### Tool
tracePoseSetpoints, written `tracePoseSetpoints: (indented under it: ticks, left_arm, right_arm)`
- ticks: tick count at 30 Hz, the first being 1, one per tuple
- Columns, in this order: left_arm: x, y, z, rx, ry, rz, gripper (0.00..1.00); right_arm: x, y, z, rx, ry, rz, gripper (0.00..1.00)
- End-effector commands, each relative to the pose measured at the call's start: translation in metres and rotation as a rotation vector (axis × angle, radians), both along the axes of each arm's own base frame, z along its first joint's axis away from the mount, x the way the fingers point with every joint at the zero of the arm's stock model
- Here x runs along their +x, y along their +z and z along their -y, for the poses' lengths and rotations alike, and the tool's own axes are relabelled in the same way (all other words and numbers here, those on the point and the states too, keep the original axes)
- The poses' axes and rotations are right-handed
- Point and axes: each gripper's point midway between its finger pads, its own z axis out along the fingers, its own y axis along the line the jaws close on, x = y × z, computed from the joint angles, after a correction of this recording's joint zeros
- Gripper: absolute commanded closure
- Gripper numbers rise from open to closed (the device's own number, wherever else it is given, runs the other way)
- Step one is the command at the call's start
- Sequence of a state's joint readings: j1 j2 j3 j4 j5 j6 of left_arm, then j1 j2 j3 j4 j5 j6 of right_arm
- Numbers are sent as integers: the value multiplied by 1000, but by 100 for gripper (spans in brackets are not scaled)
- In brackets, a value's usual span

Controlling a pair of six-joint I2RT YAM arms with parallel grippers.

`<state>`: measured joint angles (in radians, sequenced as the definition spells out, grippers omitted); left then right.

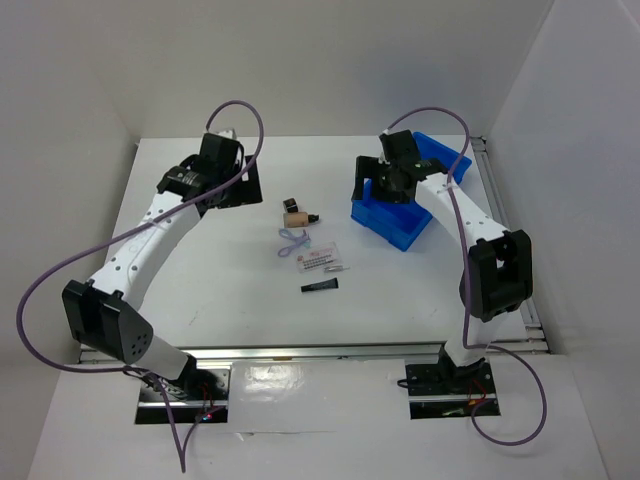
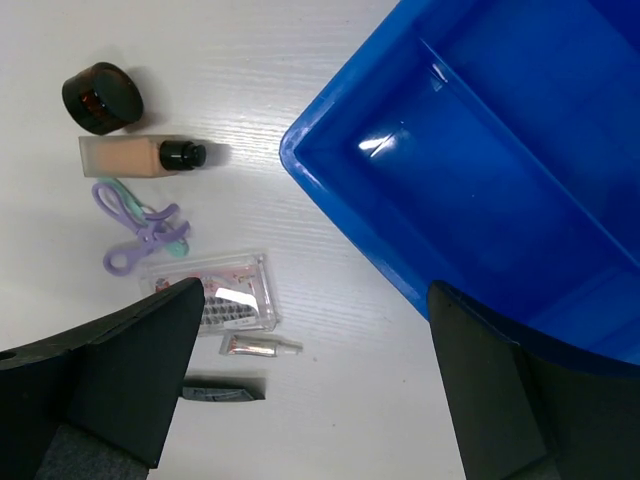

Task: Organize the makeup

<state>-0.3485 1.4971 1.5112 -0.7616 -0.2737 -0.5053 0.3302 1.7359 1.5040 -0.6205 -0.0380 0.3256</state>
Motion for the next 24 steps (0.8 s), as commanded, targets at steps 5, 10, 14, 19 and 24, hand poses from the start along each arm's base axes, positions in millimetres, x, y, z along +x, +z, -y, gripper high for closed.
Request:
tracePoseSetpoints:
  ticks: [5,10,14,19,24]
  left_arm:
    - [5,2,-4,-3,56,-3,0]
    - [5,3,-5,4,63,-1,0]
    - [3,3,-5,-9,56,13,0]
    - [-7,2,-13,-3,101,5,0]
    - [-17,4,-21,-27,155,4,0]
  right_arm:
    - [3,30,-3,-6,-26,101,0]
    - [6,34,10,-119,-111,121,0]
    - [7,50,15,-166,-217,188,0]
    - [-8,69,-35,-48,44,298,4]
    - [-5,59,-118,-4,251,293,6]
